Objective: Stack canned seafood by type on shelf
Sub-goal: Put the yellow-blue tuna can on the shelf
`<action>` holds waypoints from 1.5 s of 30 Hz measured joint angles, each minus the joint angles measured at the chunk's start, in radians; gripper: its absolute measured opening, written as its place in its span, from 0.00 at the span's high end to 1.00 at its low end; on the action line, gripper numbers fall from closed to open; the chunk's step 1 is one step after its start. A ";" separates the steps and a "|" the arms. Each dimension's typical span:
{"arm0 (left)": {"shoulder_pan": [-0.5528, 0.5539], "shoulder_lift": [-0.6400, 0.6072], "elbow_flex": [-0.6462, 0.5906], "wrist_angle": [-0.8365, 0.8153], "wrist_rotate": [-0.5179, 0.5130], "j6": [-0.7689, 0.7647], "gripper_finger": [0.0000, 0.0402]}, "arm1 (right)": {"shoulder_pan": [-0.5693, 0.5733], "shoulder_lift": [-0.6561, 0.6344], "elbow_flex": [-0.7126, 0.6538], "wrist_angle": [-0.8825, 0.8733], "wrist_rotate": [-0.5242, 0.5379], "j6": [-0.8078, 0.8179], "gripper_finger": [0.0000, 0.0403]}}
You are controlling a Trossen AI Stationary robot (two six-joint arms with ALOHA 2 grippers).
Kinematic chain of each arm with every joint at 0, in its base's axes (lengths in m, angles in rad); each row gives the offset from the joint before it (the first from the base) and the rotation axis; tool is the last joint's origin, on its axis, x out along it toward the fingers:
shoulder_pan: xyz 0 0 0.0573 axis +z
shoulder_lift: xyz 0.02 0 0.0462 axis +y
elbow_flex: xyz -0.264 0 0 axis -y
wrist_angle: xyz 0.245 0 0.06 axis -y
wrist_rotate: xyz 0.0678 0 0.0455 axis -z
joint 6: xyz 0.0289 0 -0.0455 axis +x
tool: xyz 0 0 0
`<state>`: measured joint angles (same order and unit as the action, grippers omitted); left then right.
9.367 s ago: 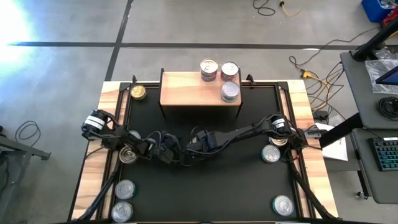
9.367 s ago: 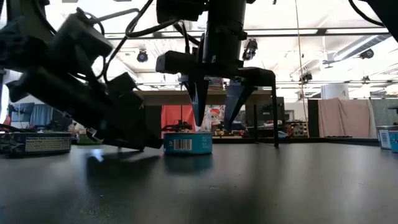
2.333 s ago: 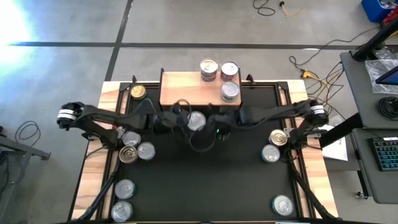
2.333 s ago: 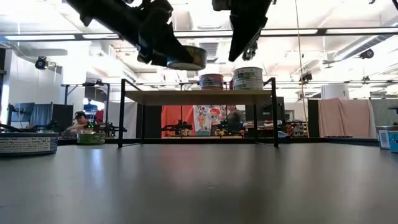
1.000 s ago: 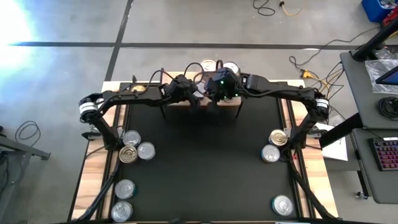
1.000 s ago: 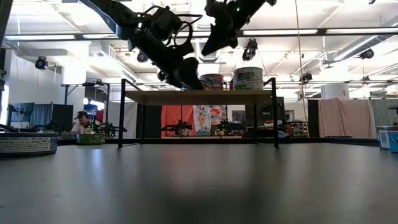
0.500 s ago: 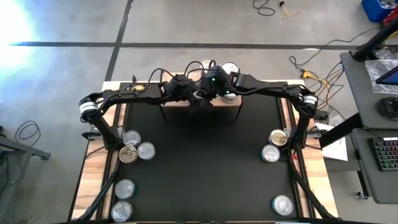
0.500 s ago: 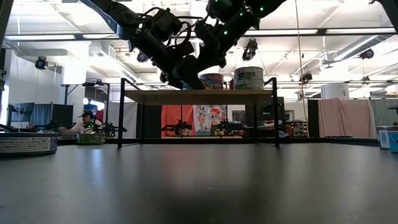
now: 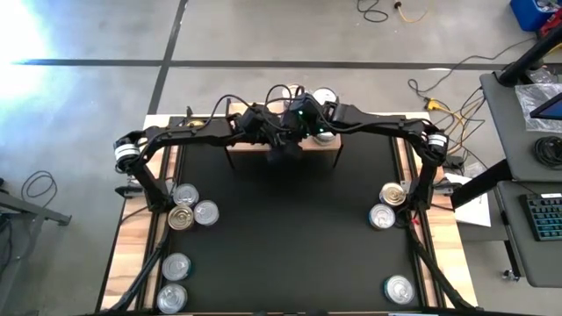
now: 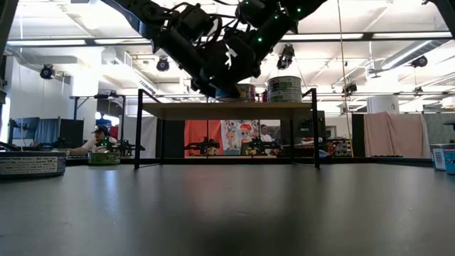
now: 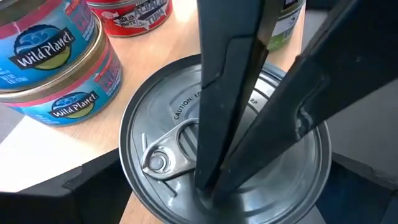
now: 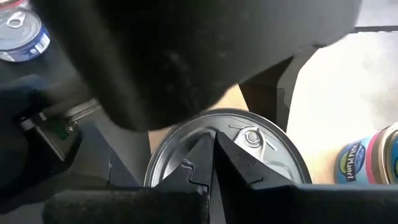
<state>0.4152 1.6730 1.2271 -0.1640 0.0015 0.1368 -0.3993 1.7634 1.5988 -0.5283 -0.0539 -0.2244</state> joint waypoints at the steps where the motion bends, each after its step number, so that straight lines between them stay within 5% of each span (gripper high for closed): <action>1: 0.000 0.000 0.002 -0.006 0.000 -0.003 0.00 | -0.001 0.000 0.000 -0.006 0.002 -0.006 0.97; 30: 0.000 0.038 0.058 -0.057 -0.026 -0.027 0.00 | -0.033 -0.032 -0.043 0.027 0.046 -0.020 0.97; 45: -0.007 0.005 0.283 -0.411 -0.099 -0.023 0.00 | -0.046 -0.037 -0.120 0.043 0.146 -0.028 0.97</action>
<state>0.4081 1.6782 1.5103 -0.5749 -0.0973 0.1136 -0.4458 1.7267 1.4784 -0.4854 0.0919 -0.2520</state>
